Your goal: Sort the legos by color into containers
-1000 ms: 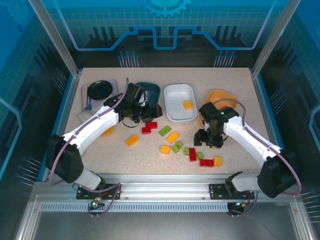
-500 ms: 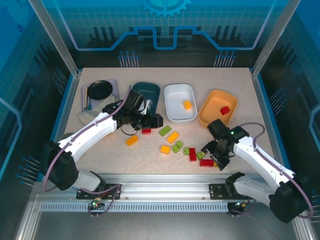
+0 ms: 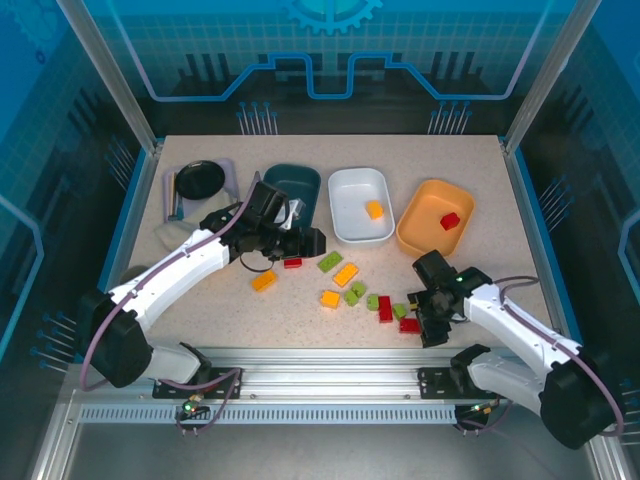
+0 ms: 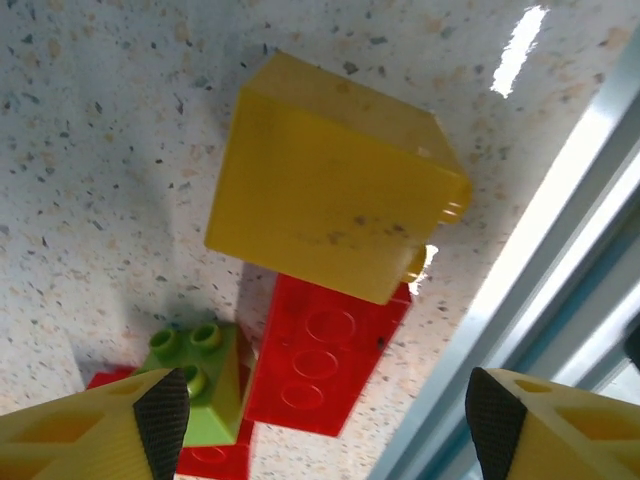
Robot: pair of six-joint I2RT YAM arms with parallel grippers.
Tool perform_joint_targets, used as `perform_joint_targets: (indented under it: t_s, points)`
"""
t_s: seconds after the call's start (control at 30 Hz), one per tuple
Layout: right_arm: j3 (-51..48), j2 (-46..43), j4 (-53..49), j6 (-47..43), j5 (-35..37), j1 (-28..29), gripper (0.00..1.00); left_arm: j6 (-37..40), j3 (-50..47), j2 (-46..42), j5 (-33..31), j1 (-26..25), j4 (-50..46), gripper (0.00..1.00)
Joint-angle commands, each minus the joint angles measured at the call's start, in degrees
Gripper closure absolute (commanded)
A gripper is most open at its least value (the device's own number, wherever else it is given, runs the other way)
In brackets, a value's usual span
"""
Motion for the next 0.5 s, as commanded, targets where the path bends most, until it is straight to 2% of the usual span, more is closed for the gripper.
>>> perform_joint_targets:
  t_s: [0.0, 0.47]
  points:
    - [-1.01, 3.11, 4.50, 2.55, -0.09, -0.94, 0.26, 0.60, -0.86, -1.62, 1.59, -0.52, 0.50, 0.18]
    - [-2.61, 10.26, 8.85, -0.05, -1.12, -2.33, 0.54, 0.67, 0.02, -0.82, 1.60, -0.48, 0.22, 0.18]
